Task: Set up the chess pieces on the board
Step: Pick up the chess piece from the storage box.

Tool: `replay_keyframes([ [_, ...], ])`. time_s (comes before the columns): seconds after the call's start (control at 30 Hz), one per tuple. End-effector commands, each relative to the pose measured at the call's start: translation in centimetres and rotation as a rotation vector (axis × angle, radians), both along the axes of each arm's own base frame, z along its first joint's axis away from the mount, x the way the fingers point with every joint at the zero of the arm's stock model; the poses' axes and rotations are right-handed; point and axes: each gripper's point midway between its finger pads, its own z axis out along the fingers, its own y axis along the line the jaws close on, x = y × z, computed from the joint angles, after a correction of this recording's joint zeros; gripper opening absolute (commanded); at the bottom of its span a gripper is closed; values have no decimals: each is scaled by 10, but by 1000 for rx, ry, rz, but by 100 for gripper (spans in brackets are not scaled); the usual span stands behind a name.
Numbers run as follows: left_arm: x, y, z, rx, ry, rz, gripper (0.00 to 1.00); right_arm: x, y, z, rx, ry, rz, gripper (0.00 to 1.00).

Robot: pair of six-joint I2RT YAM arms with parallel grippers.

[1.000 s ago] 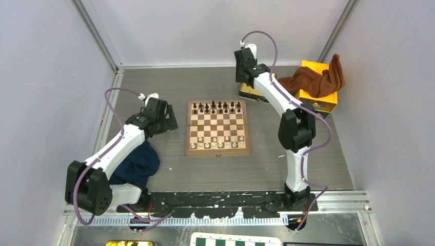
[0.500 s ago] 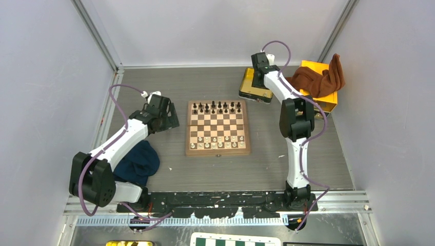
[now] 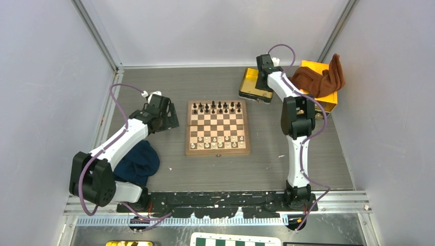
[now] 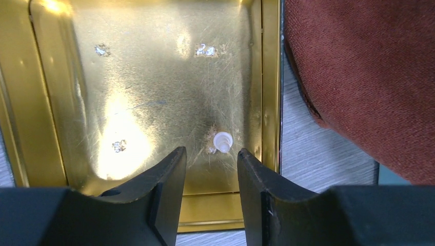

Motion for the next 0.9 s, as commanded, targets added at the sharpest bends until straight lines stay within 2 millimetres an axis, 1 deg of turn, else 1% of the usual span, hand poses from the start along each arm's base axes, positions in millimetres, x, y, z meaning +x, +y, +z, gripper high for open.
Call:
replay_keyframes([
  [0.0,11,4,17,18,-46,9,99,14,1,13,32,-54,-21,47],
  [0.37,9,5,14,29,-37,2,99,13,-4,0,41,-29,-36,46],
  [0.57,10,6,13,35,-35,-2,99,13,-7,-5,41,-20,-42,43],
  [0.67,11,5,12,39,-33,-6,99,13,-9,-8,41,-17,-49,39],
  [0.77,11,6,11,41,-30,-8,99,13,-12,-7,39,-19,-52,33],
  [0.83,11,6,11,42,-30,-9,99,14,-13,-6,37,-22,-53,29],
  [0.87,11,6,11,43,-31,-10,99,14,-13,-5,33,-24,-53,24],
])
